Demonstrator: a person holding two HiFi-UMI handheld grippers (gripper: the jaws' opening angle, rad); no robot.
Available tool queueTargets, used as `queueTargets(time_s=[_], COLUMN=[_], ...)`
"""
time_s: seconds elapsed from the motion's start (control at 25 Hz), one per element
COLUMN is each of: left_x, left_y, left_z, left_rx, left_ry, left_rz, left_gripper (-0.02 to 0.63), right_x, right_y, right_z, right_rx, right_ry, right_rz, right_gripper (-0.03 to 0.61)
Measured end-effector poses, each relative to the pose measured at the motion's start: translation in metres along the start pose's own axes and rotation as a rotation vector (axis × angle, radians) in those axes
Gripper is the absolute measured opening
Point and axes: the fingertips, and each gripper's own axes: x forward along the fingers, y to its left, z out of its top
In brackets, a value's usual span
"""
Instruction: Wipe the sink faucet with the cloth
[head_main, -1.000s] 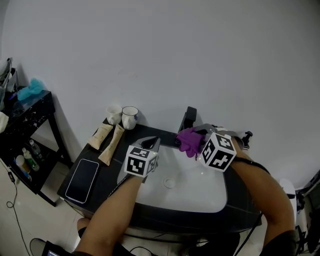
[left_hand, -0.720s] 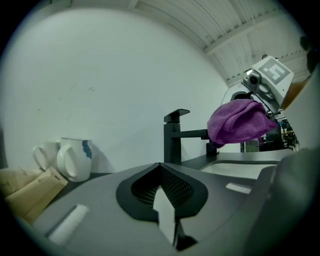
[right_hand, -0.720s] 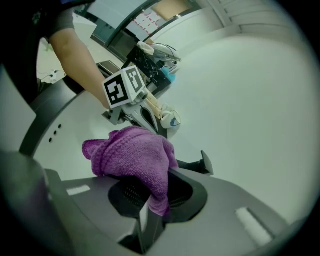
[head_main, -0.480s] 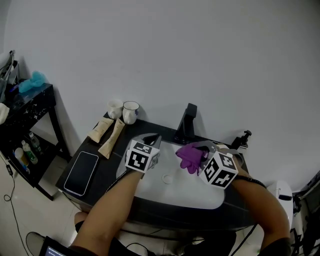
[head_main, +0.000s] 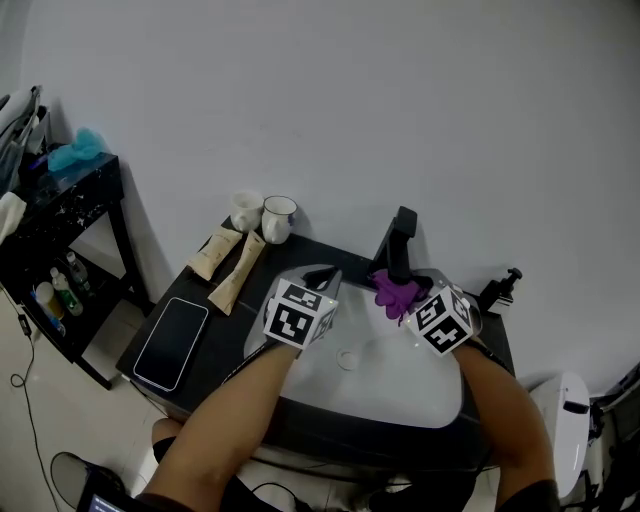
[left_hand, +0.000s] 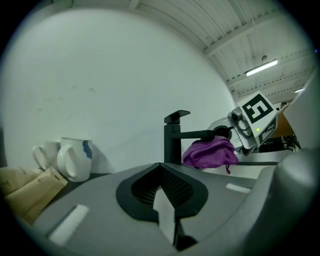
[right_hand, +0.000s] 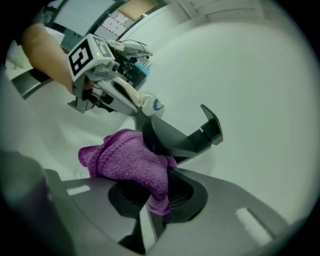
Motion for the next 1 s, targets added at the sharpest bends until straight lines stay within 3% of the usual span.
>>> queueTargets(time_s=[0.48, 1.0], left_x=[0.001, 0.002], left_y=[0.002, 0.001], left_z=[0.012, 0.01], left_rx=[-0.054, -0.042], left_ry=[-0.07, -0.057], left_rz=[-0.012, -0.012], left_gripper=[0.017, 0.017], right_x=[0.032, 0.044], right_y=[-0.029, -0.02], right_z=[0.01, -0.002], right_rx=[-0.004, -0.008], right_ry=[-0.056, -0.016], right_rz=[-0.154, -0.097], right_gripper=[0.057, 0.055])
